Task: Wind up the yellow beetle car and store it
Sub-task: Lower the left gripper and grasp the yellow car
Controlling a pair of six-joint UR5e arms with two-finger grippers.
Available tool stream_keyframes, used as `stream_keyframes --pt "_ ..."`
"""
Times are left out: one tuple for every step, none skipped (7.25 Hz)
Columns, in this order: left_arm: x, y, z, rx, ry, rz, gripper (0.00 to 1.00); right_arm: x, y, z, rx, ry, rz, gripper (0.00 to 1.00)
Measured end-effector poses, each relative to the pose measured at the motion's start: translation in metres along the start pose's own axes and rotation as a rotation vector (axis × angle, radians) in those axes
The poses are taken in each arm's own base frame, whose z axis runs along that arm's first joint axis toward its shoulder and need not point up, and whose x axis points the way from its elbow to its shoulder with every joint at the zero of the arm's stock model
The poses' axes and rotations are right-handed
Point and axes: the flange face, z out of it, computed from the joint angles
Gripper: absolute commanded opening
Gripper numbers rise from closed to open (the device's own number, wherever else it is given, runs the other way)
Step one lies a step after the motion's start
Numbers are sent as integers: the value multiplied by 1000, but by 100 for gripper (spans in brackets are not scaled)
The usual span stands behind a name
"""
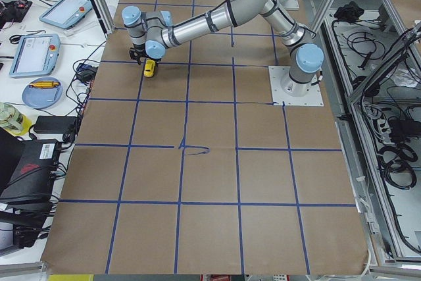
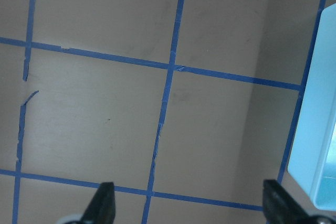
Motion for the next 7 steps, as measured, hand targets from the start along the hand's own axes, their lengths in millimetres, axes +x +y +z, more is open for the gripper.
stream_keyframes --pt "0 2 1 -1 -14 -9 93 0 2 -3 3 2 1 100" --pt "1 3 2 -1 -20 -13 86 0 3 -4 4 3 1 100" --pt "1 3 3 4 -21 -15 84 0 3 -3 3 3 1 100" --pt "1 2 2 9 -22 -16 84 0 4 -3 2 2 1 100" --pt "2 2 1 13 -25 -16 81 -1 4 -2 2 1 1 100" --pt "2 1 0 16 -26 -17 78 -1 4 -3 2 -1 1 100" --pt "2 1 -1 16 -26 -16 58 -1 4 -2 2 -2 1 100"
